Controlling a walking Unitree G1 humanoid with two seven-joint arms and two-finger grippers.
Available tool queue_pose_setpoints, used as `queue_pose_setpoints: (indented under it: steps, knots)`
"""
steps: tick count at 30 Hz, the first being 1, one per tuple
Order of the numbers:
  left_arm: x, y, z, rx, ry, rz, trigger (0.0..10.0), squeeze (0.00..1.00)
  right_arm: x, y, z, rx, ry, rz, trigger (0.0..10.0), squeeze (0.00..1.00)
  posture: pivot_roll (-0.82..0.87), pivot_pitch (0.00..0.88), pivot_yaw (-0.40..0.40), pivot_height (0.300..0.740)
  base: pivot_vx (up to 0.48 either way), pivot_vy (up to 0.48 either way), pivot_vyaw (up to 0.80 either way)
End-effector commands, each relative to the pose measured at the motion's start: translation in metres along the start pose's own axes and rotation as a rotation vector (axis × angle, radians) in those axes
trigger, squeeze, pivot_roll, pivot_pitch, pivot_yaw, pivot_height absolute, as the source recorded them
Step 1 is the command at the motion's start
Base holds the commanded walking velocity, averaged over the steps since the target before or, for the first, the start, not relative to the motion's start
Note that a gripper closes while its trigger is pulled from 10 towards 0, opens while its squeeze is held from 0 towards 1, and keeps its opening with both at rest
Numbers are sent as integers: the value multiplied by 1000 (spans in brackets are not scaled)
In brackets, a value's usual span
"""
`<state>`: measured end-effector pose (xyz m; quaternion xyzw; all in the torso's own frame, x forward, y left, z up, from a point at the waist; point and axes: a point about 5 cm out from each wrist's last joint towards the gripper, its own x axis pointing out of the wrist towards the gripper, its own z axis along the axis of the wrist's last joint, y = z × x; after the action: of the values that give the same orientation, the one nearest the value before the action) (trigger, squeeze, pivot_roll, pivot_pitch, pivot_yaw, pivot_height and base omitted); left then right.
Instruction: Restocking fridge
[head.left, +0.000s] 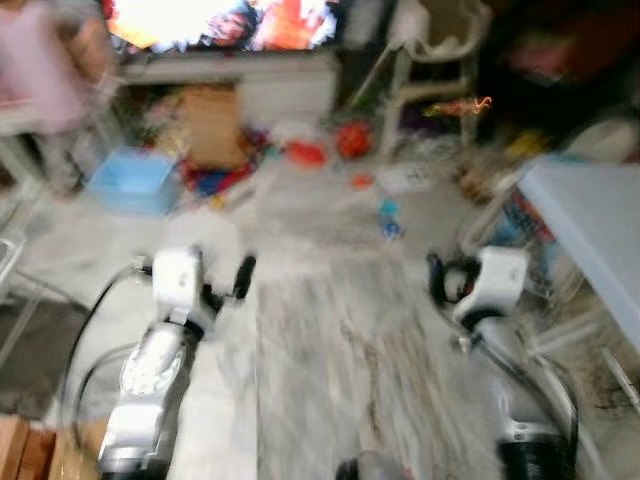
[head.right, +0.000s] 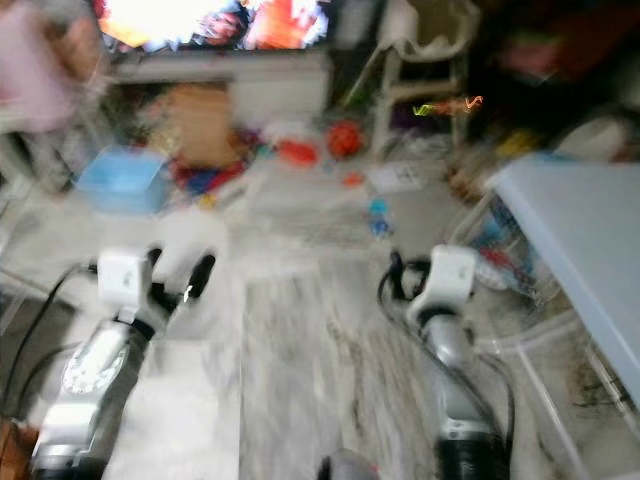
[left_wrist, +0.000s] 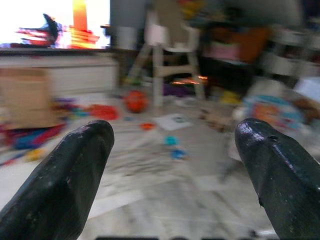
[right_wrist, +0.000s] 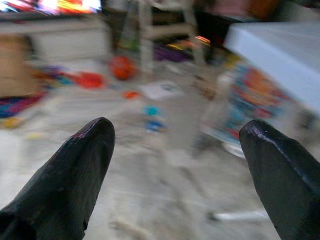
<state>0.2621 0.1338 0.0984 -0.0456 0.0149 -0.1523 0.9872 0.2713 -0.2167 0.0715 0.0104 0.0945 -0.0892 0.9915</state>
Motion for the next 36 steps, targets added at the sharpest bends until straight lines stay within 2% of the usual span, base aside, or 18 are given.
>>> queue_pose_setpoints:
  steps: [1,6,10,16,20,32,36]
  knots:
    - [-6,12,-3,18,22,41,10000,0,3,11,7,23,-28,31,10000,0,21,0,-32,740,0,0,-800]
    - [-4,13,-2,15,26,49,10000,0,5,12,9,16,-37,39,10000,0,28,0,-30,740,0,0,-800]
    - [-2,13,1,28,33,40,10000,0,7,12,11,12,-41,46,10000,0,38,0,-29,740,0,60,0]
    - [-4,10,-3,61,47,24,10000,0,7,13,8,22,-30,47,10000,0,36,0,-30,740,0,480,0]
    - [-1,13,0,105,36,67,10000,0,8,13,10,27,-31,54,10000,0,34,0,-32,740,0,480,0]
    - [2,15,4,108,12,112,10000,0,9,15,12,22,-44,83,10000,0,34,0,-33,740,0,480,0]
    - [3,14,4,113,4,122,10000,0,9,16,12,17,-46,90,10000,0,33,0,-34,740,0,480,733]
